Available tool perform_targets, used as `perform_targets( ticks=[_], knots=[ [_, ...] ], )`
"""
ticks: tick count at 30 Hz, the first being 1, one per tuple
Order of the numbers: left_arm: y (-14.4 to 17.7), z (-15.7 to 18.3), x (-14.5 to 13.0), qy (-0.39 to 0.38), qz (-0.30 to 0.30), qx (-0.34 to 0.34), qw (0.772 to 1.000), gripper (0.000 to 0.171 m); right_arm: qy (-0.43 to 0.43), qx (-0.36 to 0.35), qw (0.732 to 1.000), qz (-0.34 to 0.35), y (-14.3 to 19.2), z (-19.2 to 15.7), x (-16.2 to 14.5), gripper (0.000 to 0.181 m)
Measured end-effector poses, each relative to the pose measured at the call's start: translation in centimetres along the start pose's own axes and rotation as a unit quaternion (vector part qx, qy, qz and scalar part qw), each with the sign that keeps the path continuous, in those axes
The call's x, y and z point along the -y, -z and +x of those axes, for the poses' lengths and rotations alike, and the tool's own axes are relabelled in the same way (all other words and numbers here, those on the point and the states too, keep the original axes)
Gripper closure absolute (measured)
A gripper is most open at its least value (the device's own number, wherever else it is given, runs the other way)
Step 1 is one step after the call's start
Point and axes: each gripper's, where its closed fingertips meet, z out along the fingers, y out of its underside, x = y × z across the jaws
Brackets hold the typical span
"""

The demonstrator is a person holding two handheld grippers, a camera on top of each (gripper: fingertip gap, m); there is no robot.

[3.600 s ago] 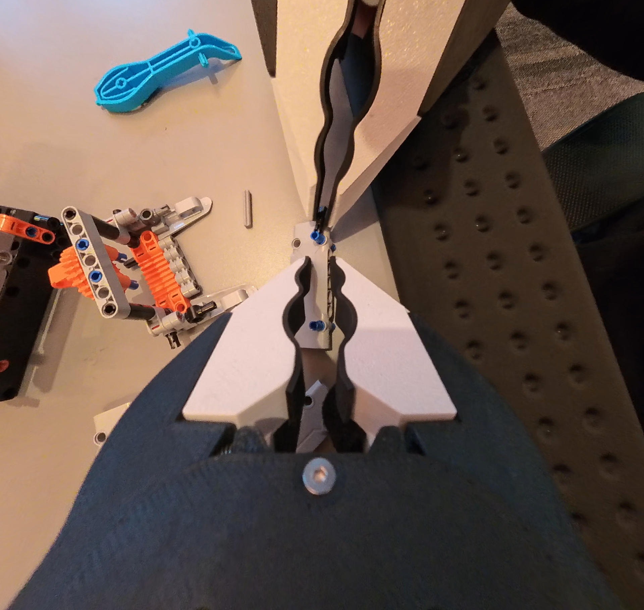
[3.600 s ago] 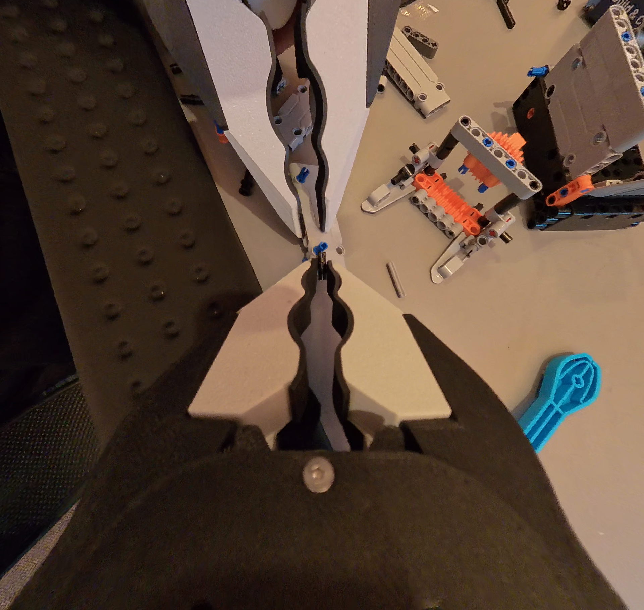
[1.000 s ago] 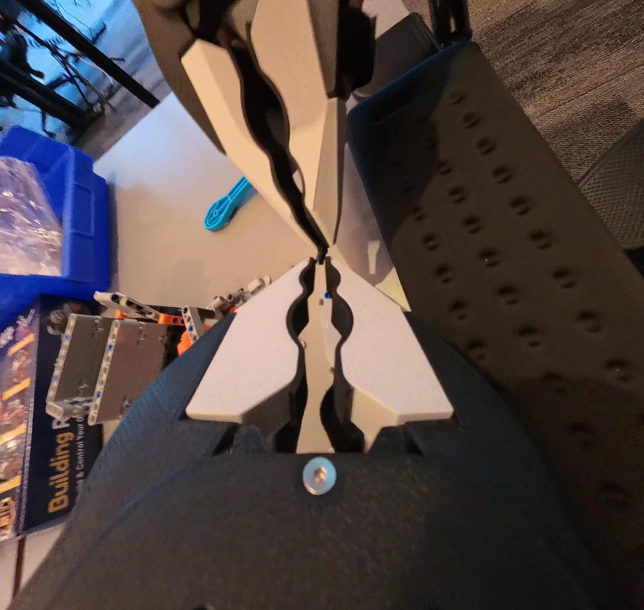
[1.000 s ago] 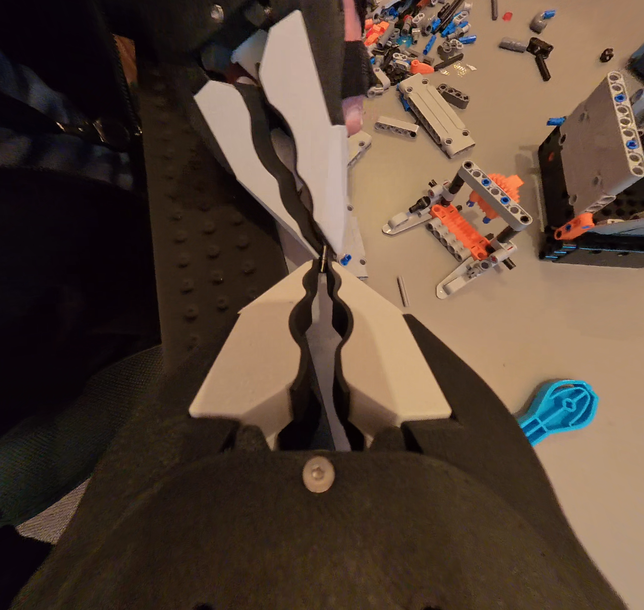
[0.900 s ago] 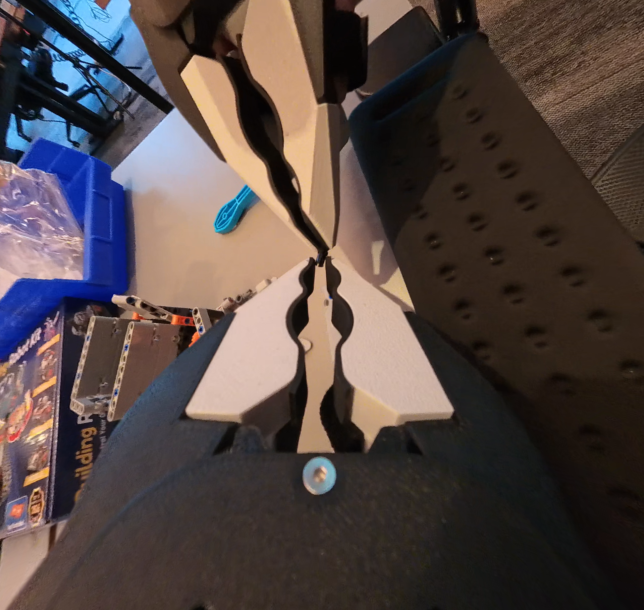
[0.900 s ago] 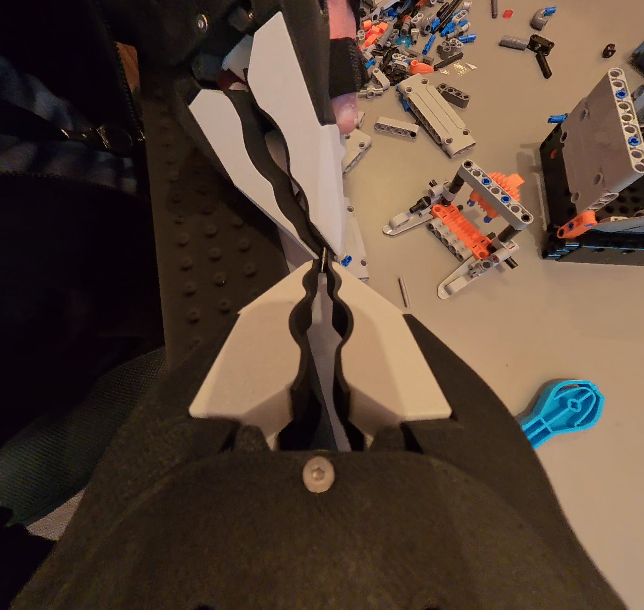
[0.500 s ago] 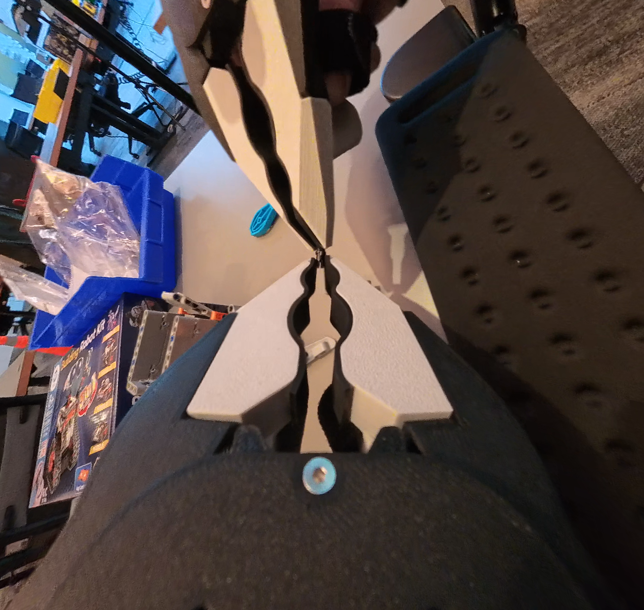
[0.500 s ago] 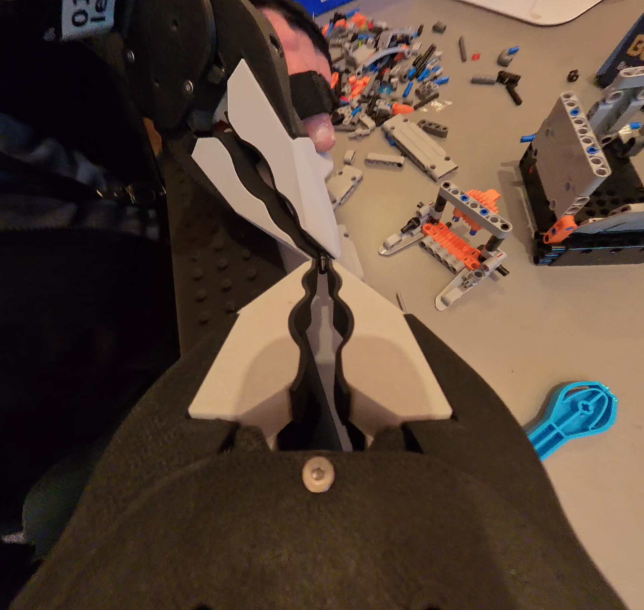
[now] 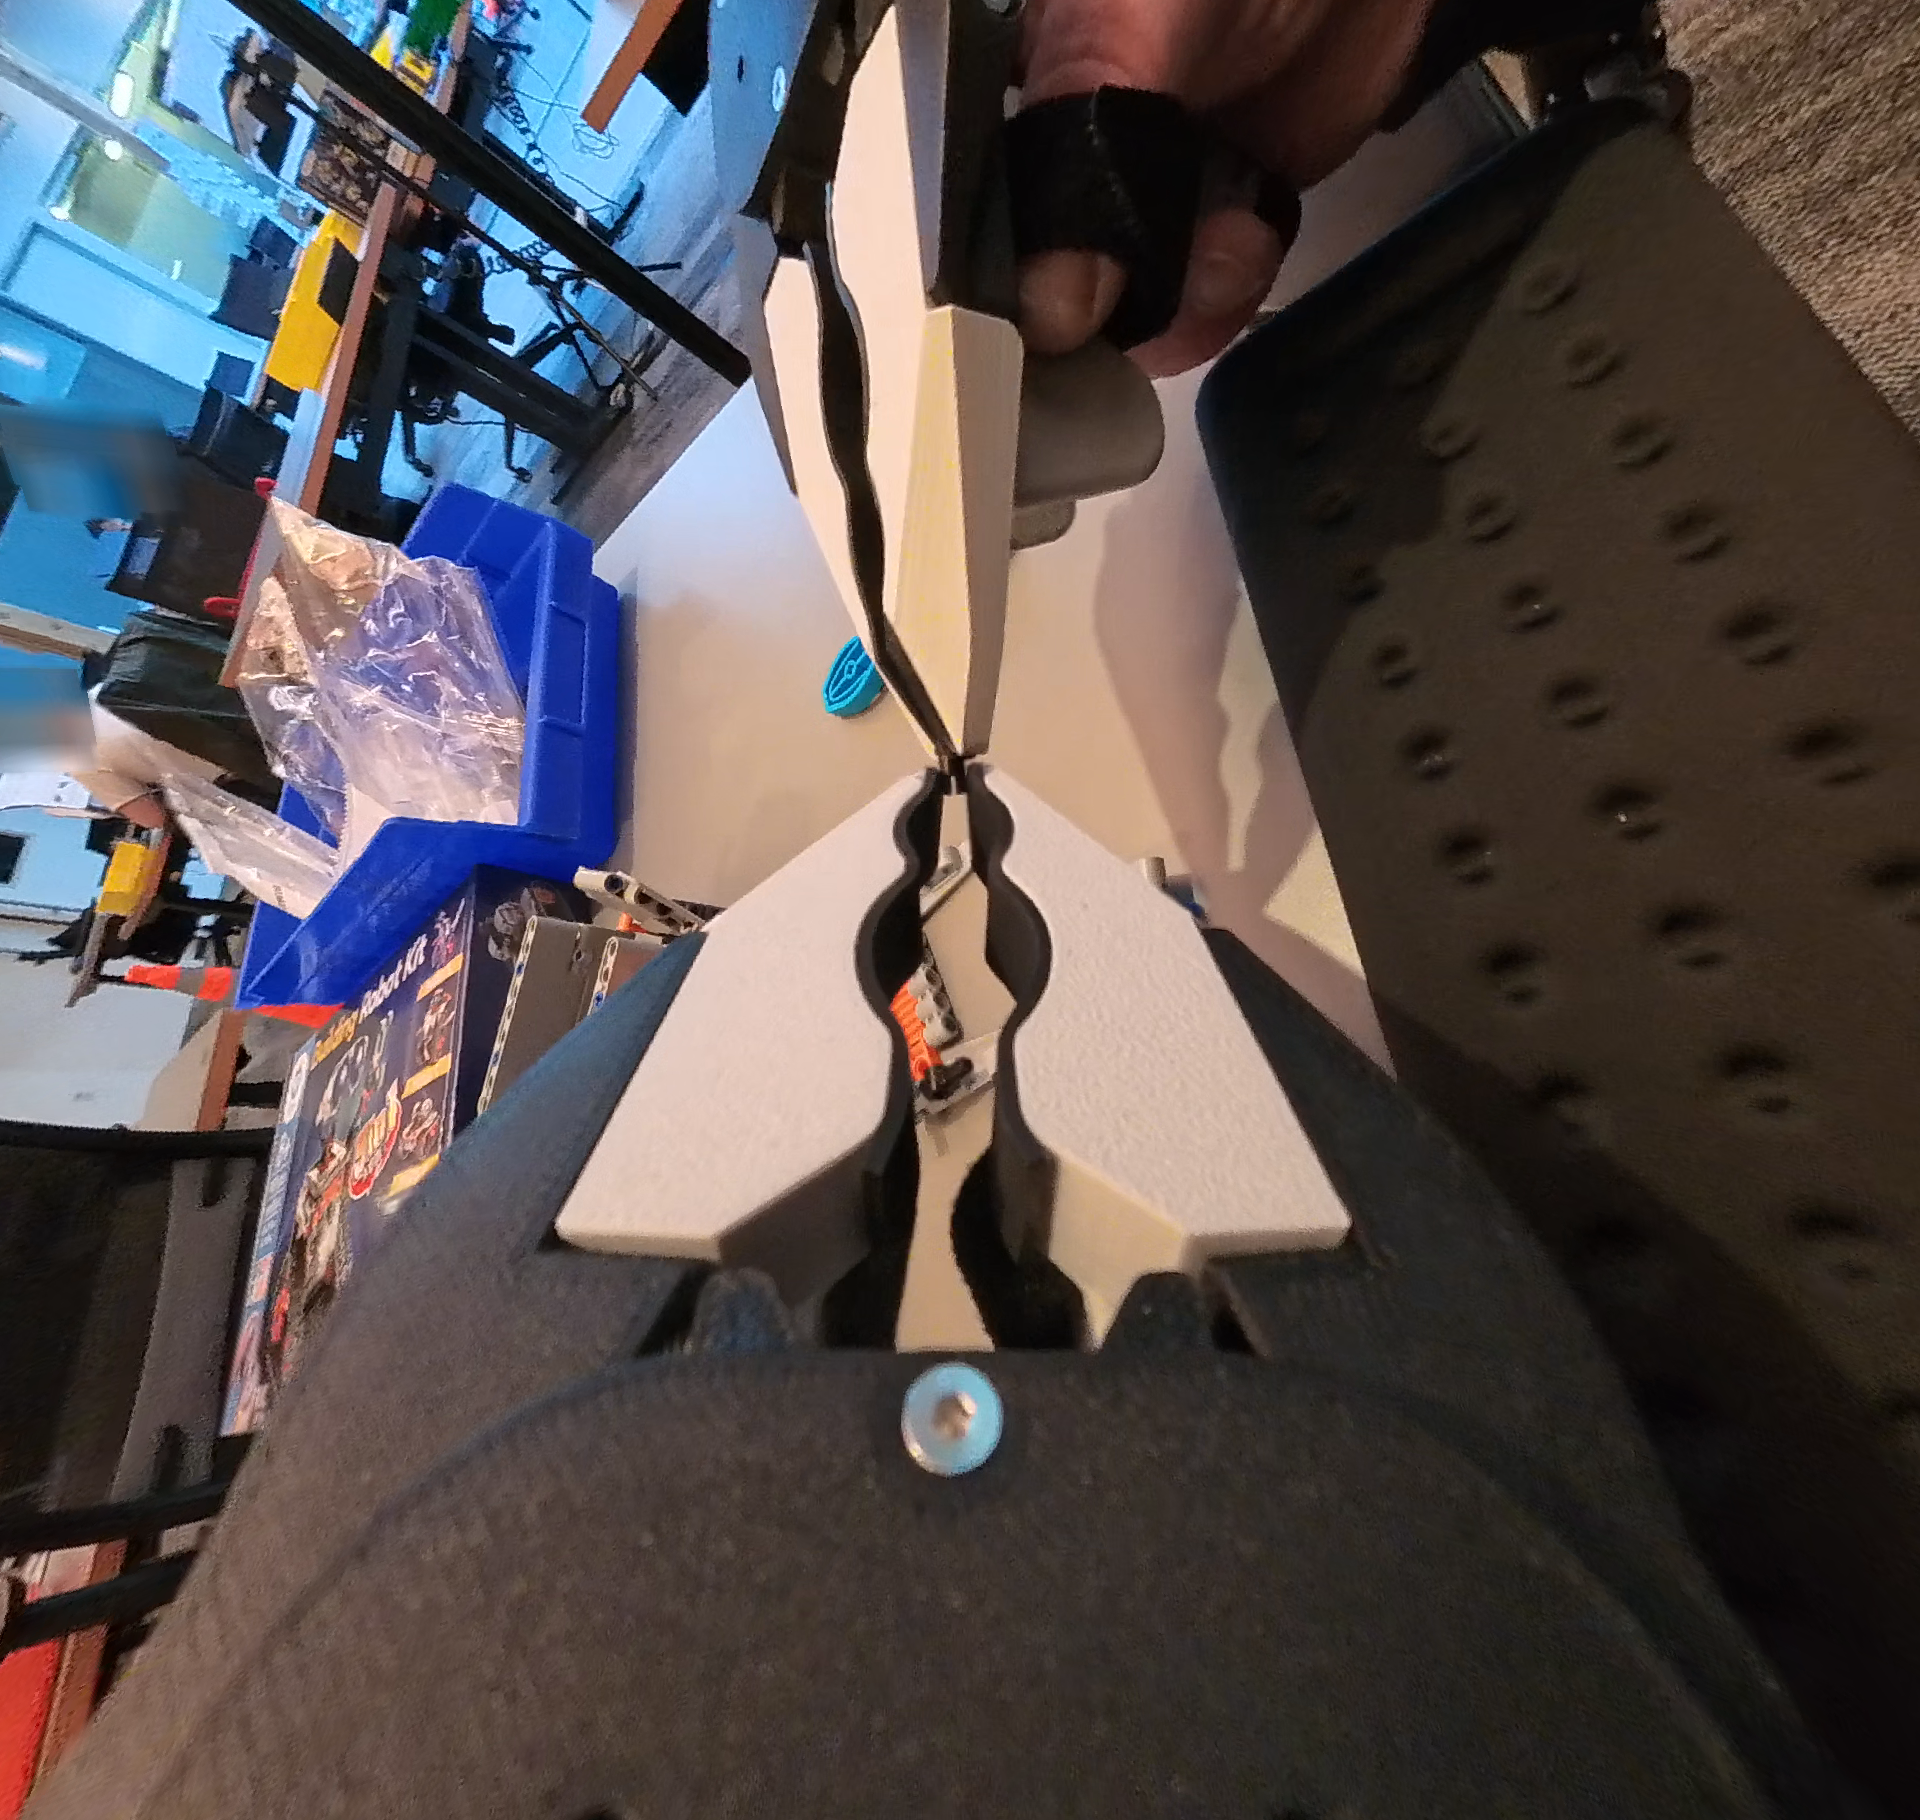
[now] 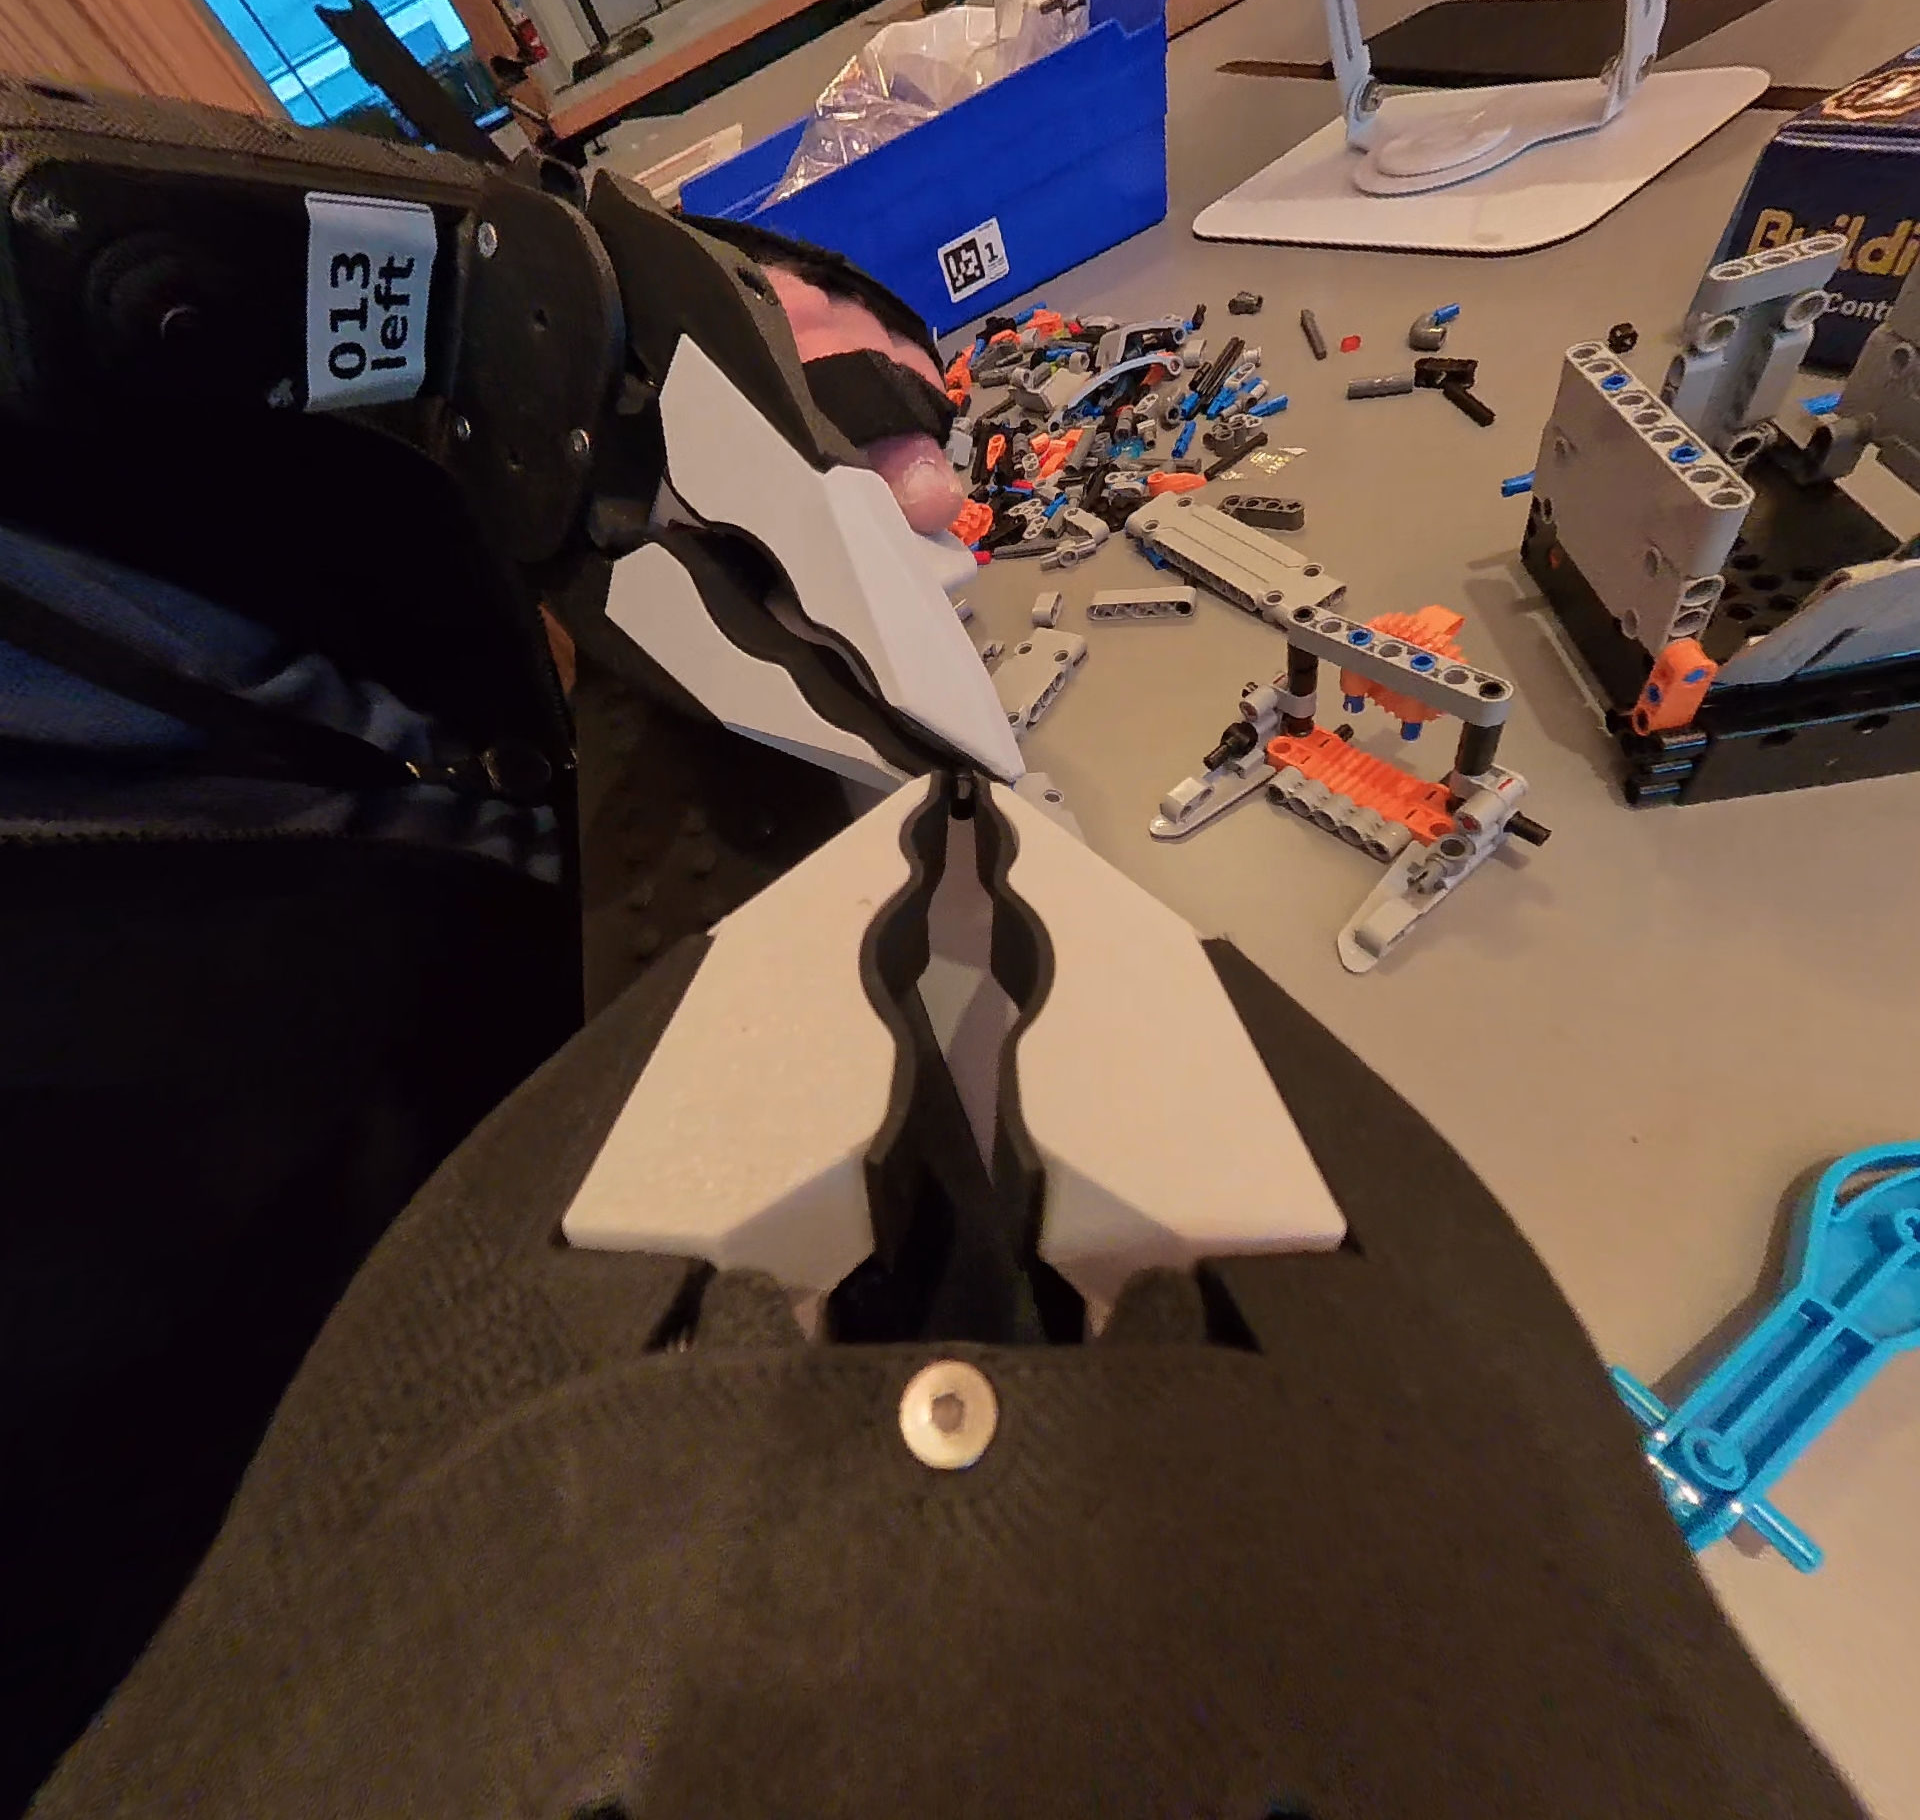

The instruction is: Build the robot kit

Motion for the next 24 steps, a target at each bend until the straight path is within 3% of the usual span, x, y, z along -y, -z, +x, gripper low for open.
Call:
perform_targets(
  ticks=[7,9,14,24],
  knots=[
    [-1.1,3.5,-3.6,0.078,-0.08,-0.145,0.983,0.139,0.029,-0.066,0.994,-0.087,0.4,1.9,-3.2,0.179],
    [-1.5,4.8,-4.5,0.092,-0.1,-0.178,0.975,0.14,0.04,-0.074,0.99,-0.115,0.1,2.2,-4.3,0.179],
    [-2.1,5.0,-5.1,0.12,-0.11,-0.189,0.968,0.156,0.058,-0.083,0.981,-0.163,-0.7,2.8,-6.0,0.179],
    [-2.3,4.4,-4.6,0.145,-0.077,-0.175,0.971,0.163,0.084,-0.083,0.979,-0.166,-1.0,2.8,-6.1,0.179]
  ],
)
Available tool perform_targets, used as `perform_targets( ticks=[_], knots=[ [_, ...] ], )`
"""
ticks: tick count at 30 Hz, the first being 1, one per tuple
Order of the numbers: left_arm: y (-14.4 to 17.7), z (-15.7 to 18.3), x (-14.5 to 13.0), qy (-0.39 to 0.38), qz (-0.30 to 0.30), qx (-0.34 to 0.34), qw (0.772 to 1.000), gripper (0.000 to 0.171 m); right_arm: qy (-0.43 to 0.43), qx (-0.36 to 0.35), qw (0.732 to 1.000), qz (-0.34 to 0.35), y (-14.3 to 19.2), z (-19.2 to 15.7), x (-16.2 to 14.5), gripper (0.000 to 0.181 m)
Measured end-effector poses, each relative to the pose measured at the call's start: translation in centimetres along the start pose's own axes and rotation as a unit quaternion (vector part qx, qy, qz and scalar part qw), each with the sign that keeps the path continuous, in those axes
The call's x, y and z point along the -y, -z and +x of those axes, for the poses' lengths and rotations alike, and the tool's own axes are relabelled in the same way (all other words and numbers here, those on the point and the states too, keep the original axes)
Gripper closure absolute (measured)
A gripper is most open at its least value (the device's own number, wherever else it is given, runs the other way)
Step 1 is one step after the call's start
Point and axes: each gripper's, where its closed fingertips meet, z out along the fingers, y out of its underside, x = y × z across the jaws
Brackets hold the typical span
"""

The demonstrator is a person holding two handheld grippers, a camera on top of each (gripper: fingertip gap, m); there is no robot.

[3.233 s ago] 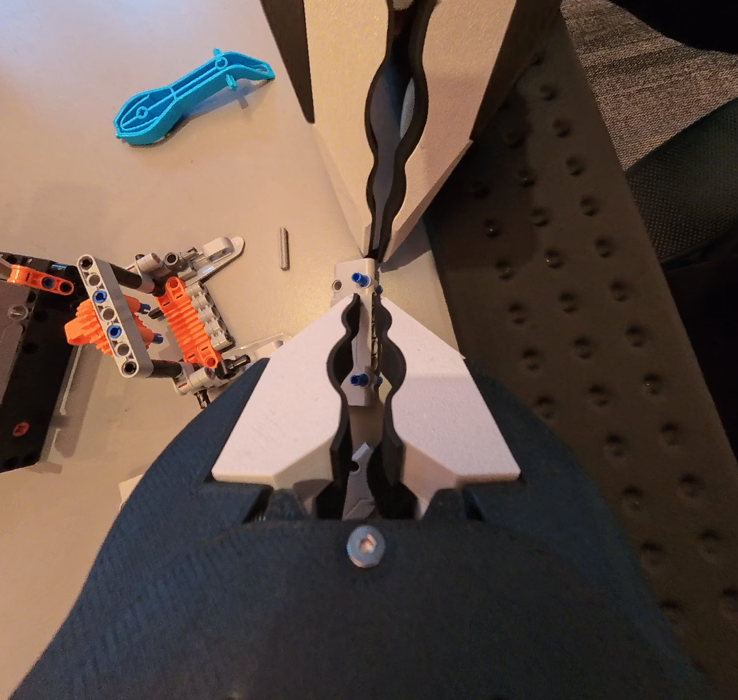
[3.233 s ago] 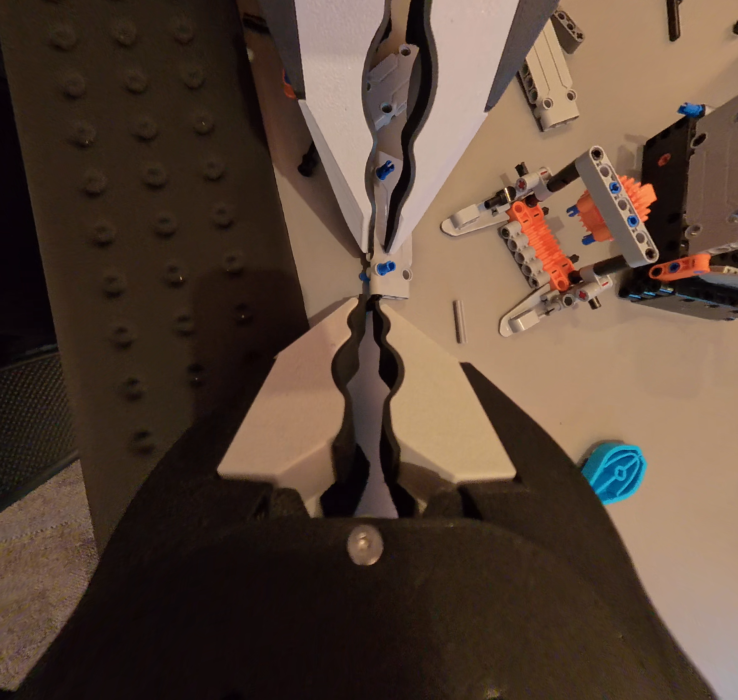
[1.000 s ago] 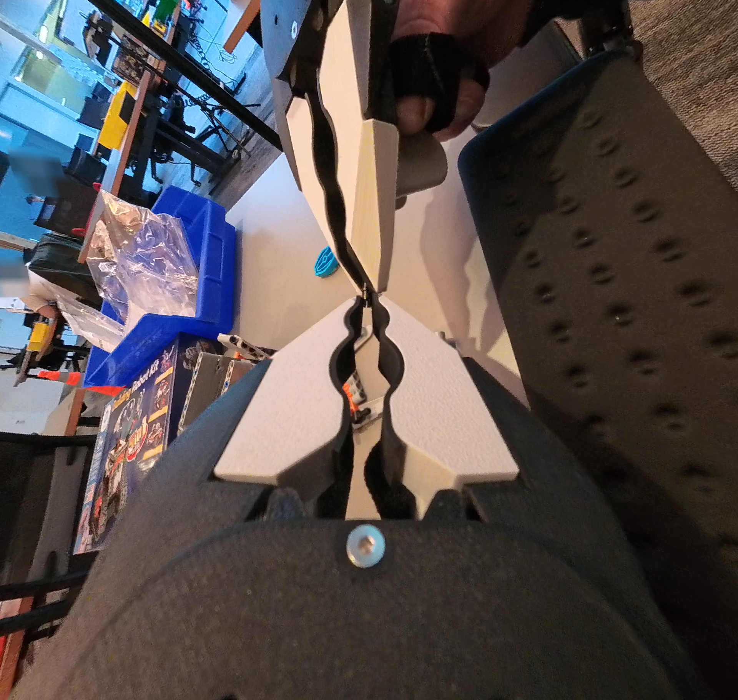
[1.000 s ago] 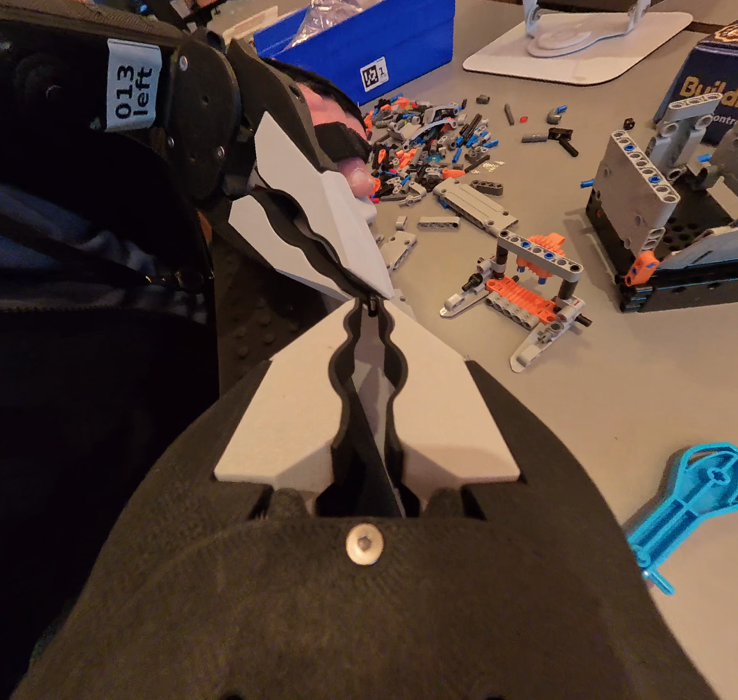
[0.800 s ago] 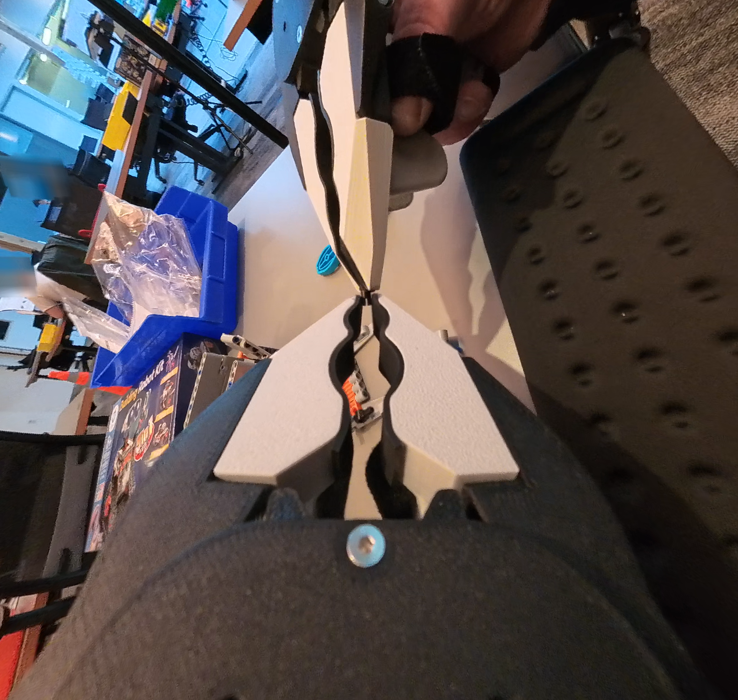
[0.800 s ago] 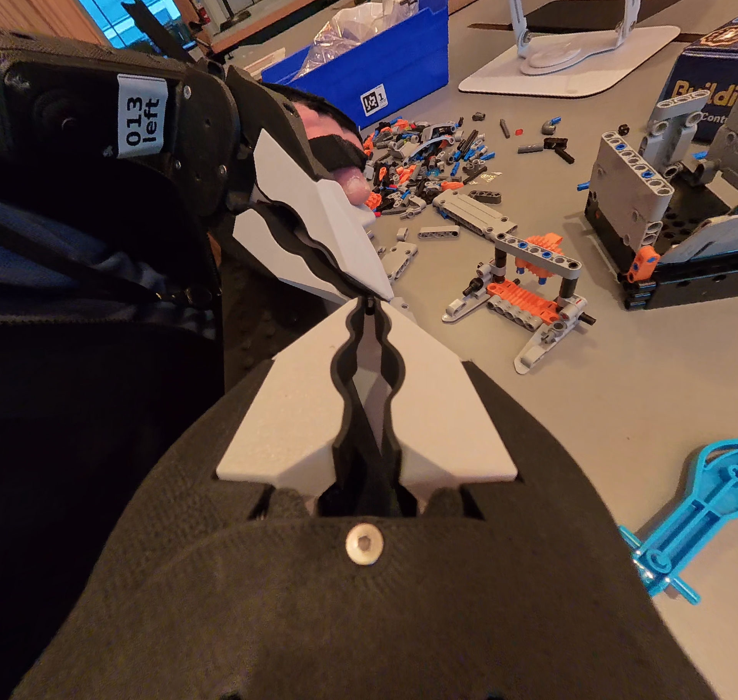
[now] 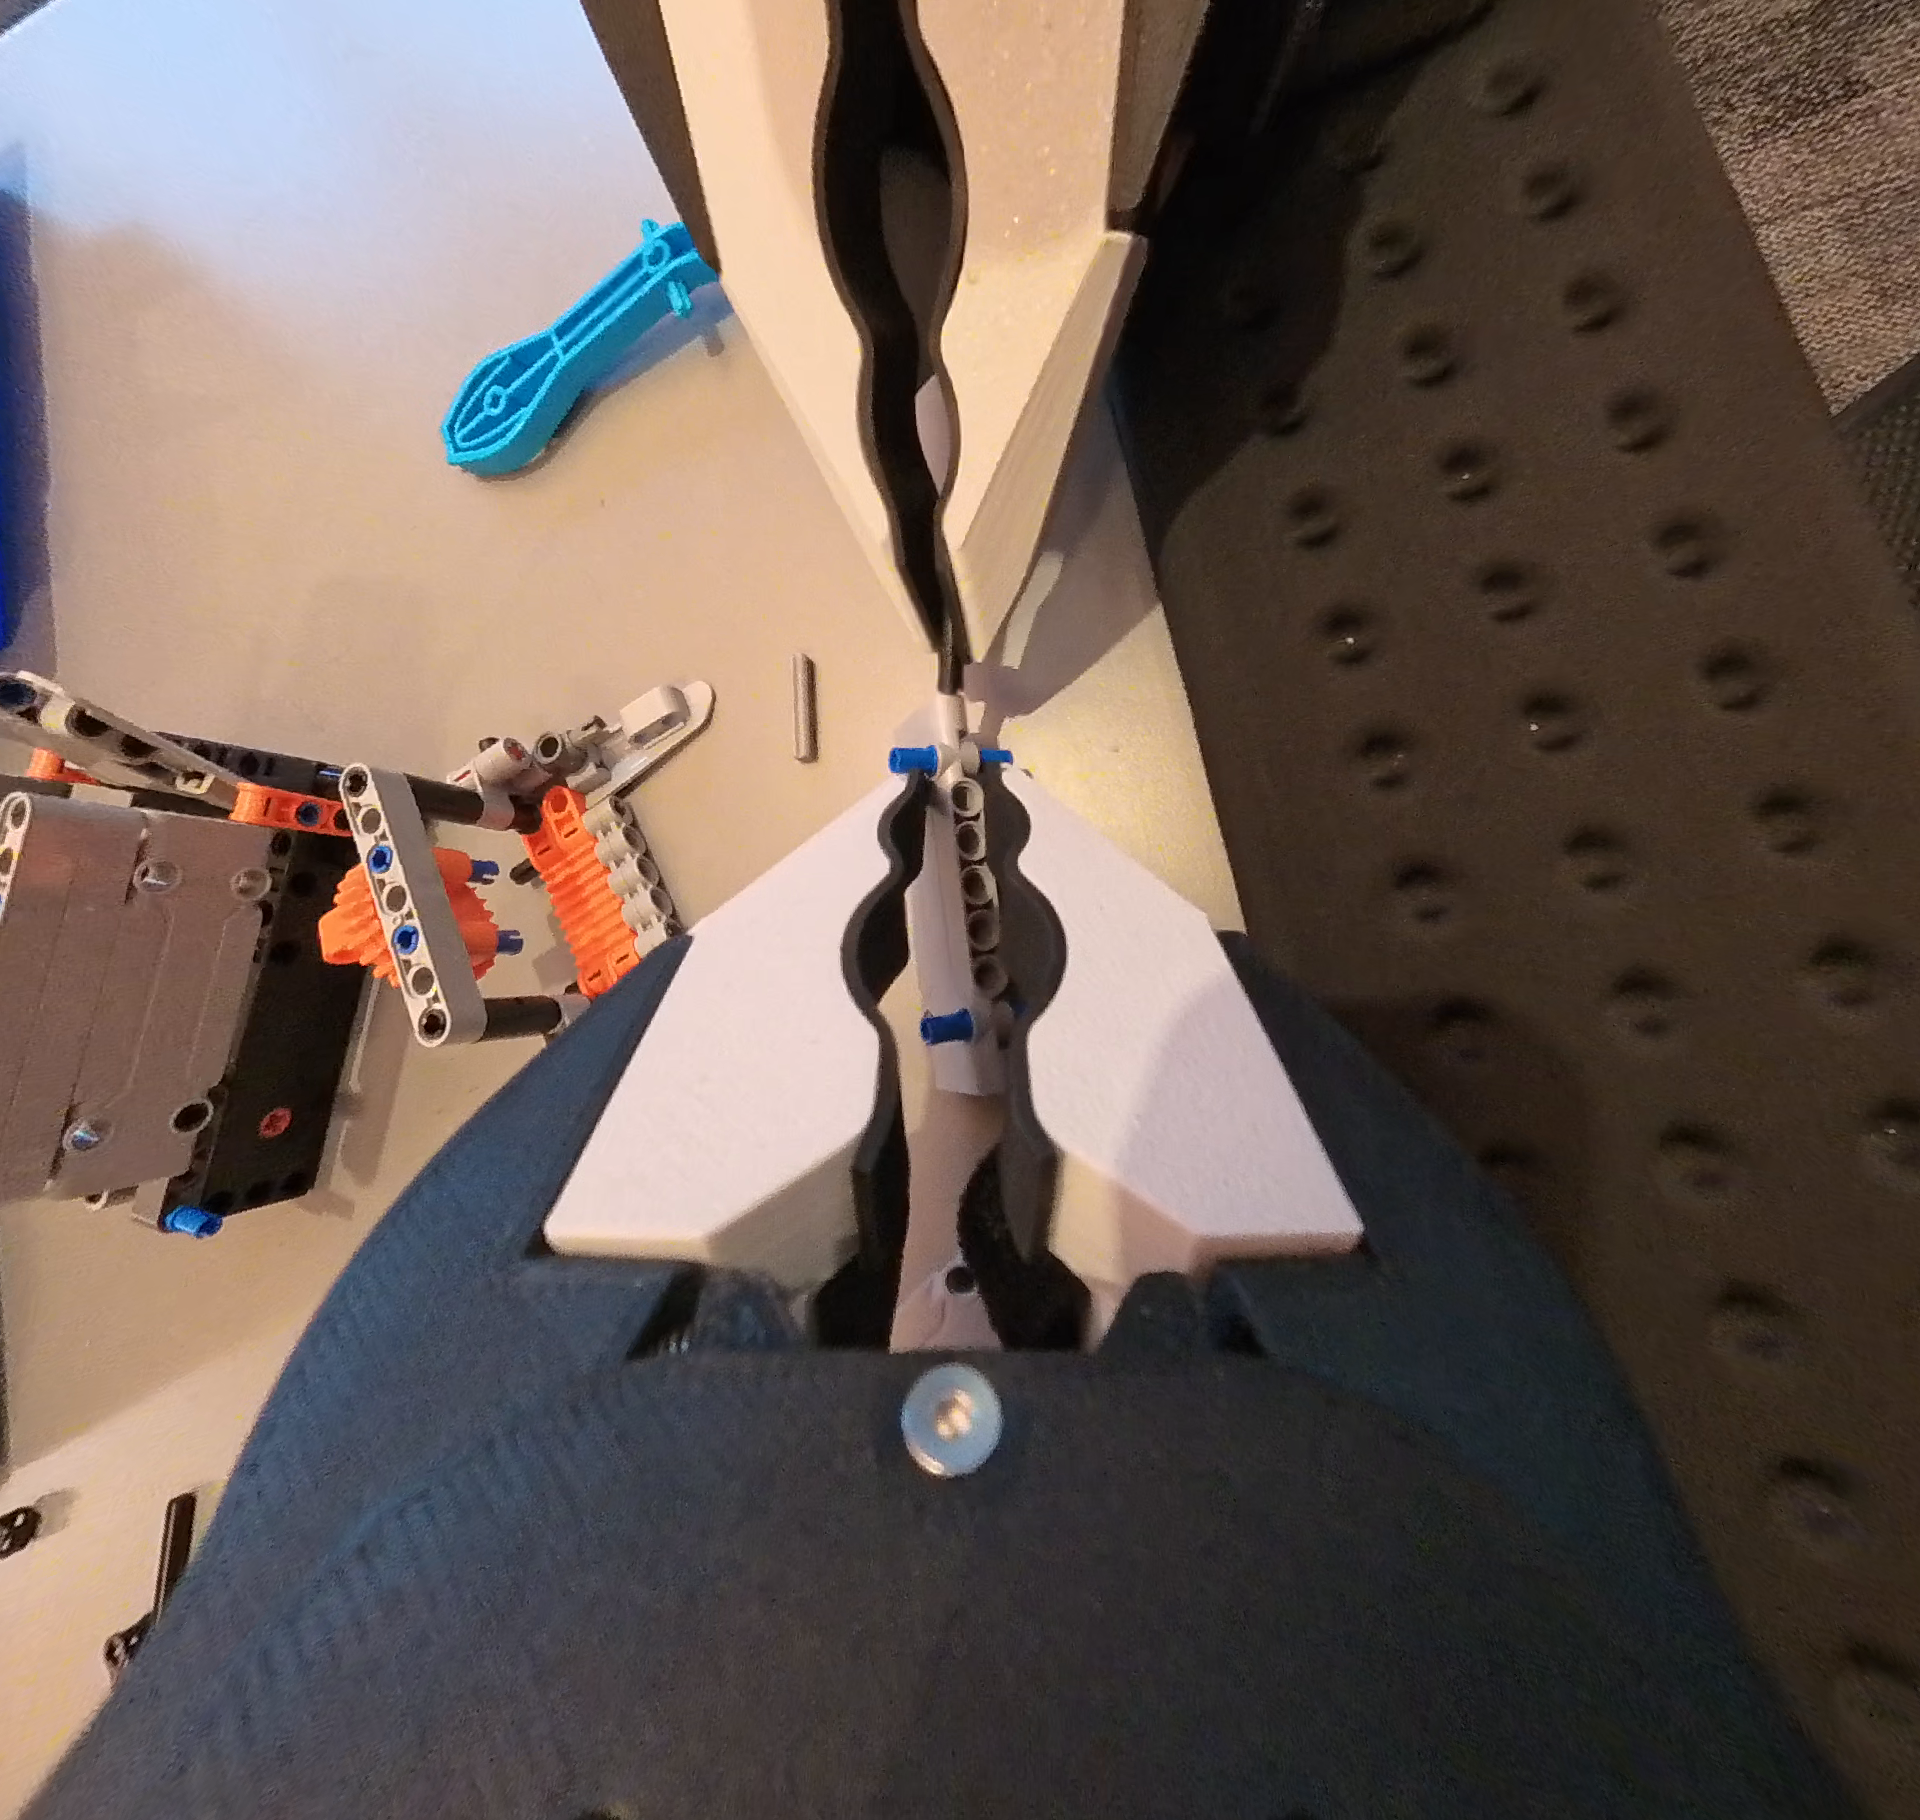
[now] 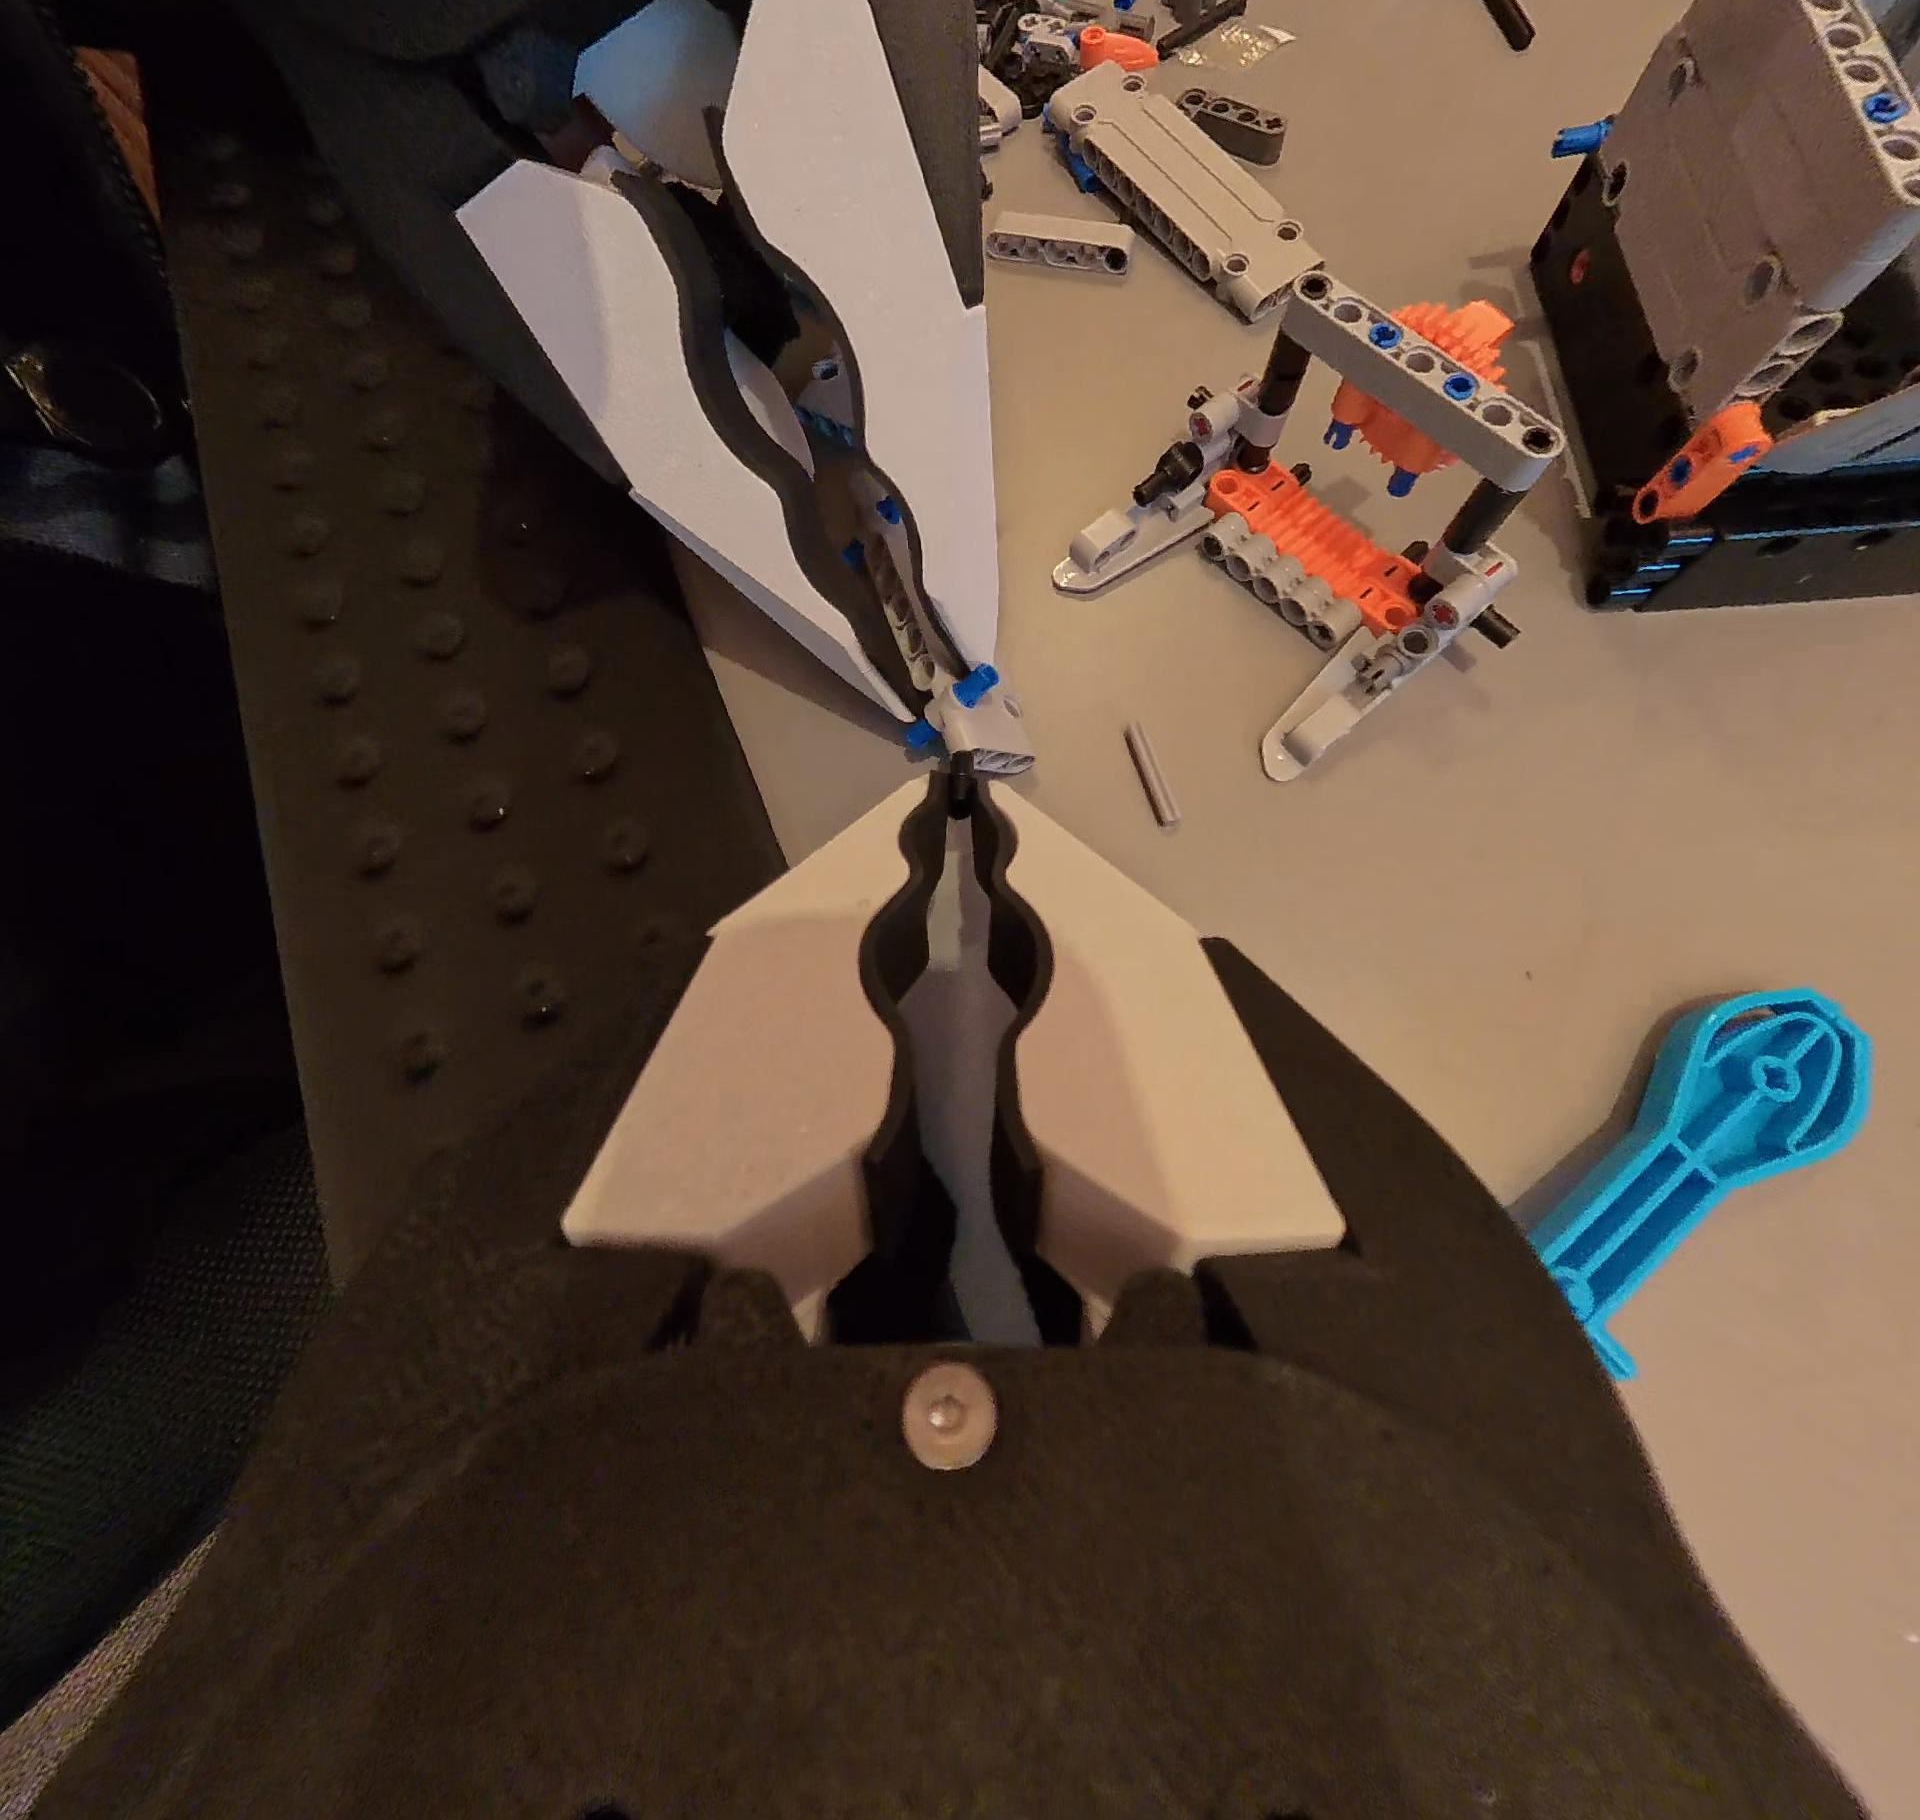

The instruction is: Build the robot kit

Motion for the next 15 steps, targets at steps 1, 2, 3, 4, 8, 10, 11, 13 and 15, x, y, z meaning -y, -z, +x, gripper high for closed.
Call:
perform_targets(
  ticks=[1,2,3,4,8,10,11,13,15],
  knots=[
    [0.0,0.0,0.0,0.001,0.002,0.0,1.0,0.163,-0.001,0.0,1.0,0.001,0.0,0.1,0.0,0.179],
    [0.0,0.0,0.1,0.003,0.003,0.0,1.0,0.164,-0.001,0.0,1.0,0.003,0.0,0.1,0.0,0.179],
    [0.0,0.0,0.1,0.007,0.005,-0.003,1.0,0.164,-0.002,-0.001,1.0,0.004,0.0,0.2,0.0,0.179],
    [0.0,0.0,0.1,0.012,0.008,-0.005,1.0,0.164,-0.001,-0.001,1.0,0.004,0.0,0.3,0.0,0.179],
    [0.0,-0.1,0.2,0.021,0.015,-0.008,1.0,0.164,0.003,0.0,1.0,0.001,-0.2,0.3,0.0,0.179],
    [0.0,-0.2,0.2,0.022,0.018,-0.006,1.0,0.164,0.003,0.001,1.0,0.005,-0.1,0.4,0.1,0.179],
    [0.0,-0.3,0.3,0.025,0.021,-0.007,0.999,0.165,0.002,0.002,1.0,0.009,-0.1,0.4,0.2,0.179],
    [0.3,-0.4,0.6,0.037,0.036,-0.01,0.999,0.165,0.0,0.01,1.0,0.027,0.3,0.4,0.6,0.179],
    [0.8,-0.7,1.1,0.044,0.056,-0.009,0.997,0.165,-0.008,0.022,0.998,0.055,0.9,0.4,1.3,0.179]
  ],
)
